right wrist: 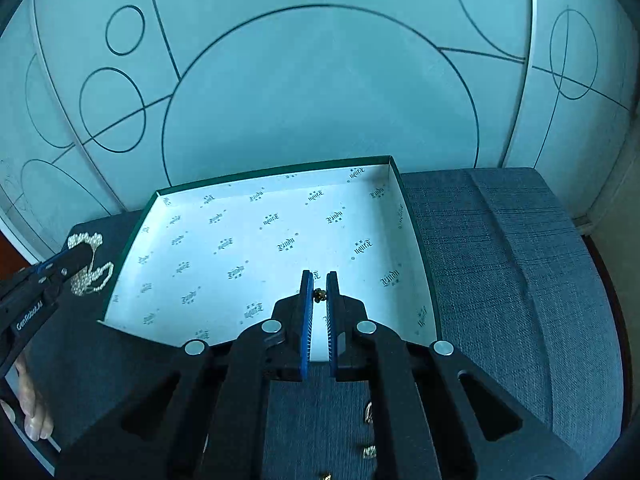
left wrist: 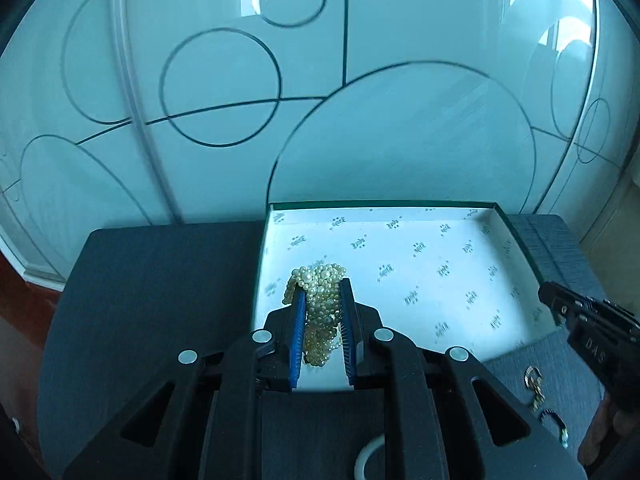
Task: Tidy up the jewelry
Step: 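Lower both held items into the white box and open both tools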
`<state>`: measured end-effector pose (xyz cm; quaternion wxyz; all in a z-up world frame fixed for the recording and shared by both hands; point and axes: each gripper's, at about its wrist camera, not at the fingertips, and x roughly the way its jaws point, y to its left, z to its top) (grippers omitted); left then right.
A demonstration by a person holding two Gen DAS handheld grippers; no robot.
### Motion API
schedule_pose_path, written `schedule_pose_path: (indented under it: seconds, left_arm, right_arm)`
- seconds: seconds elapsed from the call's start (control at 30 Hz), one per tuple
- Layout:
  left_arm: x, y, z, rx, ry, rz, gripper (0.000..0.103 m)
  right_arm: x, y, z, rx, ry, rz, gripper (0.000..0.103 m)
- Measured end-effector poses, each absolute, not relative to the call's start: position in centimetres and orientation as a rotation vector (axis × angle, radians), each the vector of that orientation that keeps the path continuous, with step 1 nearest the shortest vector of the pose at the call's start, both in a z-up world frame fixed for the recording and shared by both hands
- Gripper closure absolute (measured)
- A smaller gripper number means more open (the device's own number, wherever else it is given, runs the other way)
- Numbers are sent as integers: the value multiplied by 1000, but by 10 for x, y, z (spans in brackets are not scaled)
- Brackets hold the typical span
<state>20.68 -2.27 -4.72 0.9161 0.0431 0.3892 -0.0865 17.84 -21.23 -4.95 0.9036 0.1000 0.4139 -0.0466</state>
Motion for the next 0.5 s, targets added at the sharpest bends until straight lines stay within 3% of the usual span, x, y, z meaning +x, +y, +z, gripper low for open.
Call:
schedule_pose_path:
  seconds: [0.5]
  left_arm:
    - [271, -42, -124, 140, 950, -143, 85]
  right_arm:
    - [221, -213, -115, 170, 993, -121, 95]
